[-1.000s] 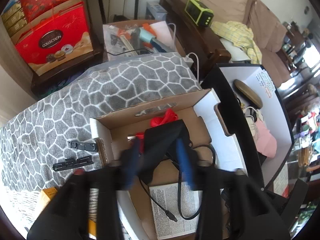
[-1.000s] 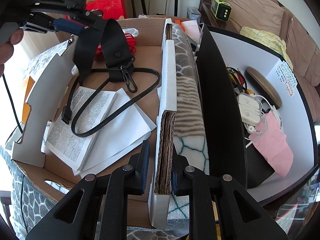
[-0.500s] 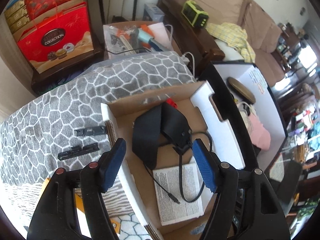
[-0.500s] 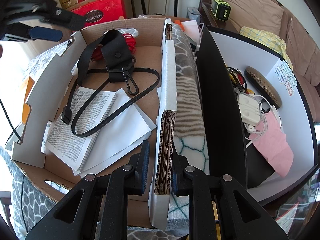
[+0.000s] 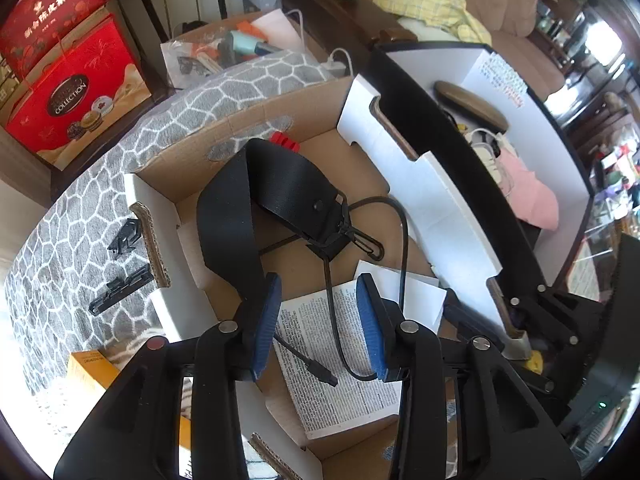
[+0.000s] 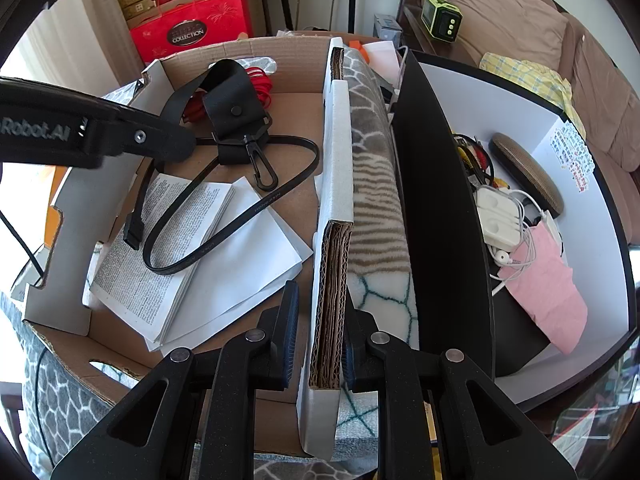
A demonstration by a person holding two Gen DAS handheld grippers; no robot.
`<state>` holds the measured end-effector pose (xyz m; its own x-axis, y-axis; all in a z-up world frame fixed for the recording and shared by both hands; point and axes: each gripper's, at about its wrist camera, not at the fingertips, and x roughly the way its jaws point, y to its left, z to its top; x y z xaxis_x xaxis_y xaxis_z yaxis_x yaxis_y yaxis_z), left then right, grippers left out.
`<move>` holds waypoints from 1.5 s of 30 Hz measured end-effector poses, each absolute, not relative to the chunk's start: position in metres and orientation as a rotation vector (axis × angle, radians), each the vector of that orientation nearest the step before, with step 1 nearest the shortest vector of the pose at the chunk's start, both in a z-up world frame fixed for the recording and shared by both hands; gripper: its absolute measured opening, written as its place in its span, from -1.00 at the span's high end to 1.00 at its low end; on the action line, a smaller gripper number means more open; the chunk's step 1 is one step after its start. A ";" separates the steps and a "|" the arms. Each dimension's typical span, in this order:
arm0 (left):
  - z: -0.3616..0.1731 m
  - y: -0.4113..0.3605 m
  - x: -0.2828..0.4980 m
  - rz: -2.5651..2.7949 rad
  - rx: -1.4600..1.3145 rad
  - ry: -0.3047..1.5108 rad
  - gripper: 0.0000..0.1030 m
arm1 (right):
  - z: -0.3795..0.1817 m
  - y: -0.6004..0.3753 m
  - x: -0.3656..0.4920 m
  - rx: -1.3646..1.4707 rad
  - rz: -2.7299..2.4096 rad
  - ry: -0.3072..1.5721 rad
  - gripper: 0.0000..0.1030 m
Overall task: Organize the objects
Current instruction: 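Regrasp the black strap in the tray with the left tool and reposition it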
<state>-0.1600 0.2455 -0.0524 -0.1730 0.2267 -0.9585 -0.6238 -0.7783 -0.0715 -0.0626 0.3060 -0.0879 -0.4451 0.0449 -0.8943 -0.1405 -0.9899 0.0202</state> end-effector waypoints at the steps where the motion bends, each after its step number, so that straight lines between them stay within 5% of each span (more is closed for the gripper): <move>1: -0.055 0.247 -0.160 1.991 -1.548 0.469 0.32 | -0.088 0.306 -0.063 -1.591 2.578 0.139 0.64; 15: -0.089 0.267 -0.157 1.947 -1.597 0.523 0.92 | -0.088 0.306 -0.062 -1.589 2.578 0.142 0.63; 29: -0.072 0.240 -0.191 2.165 -1.554 0.227 0.97 | -0.088 0.306 -0.063 -1.588 2.577 0.145 0.64; 38: -0.080 0.249 -0.195 2.234 -1.563 0.255 0.91 | -0.088 0.305 -0.063 -1.589 2.575 0.143 0.64; 45: -0.074 0.242 -0.193 2.213 -1.574 0.266 0.25 | -0.088 0.305 -0.063 -1.589 2.575 0.144 0.63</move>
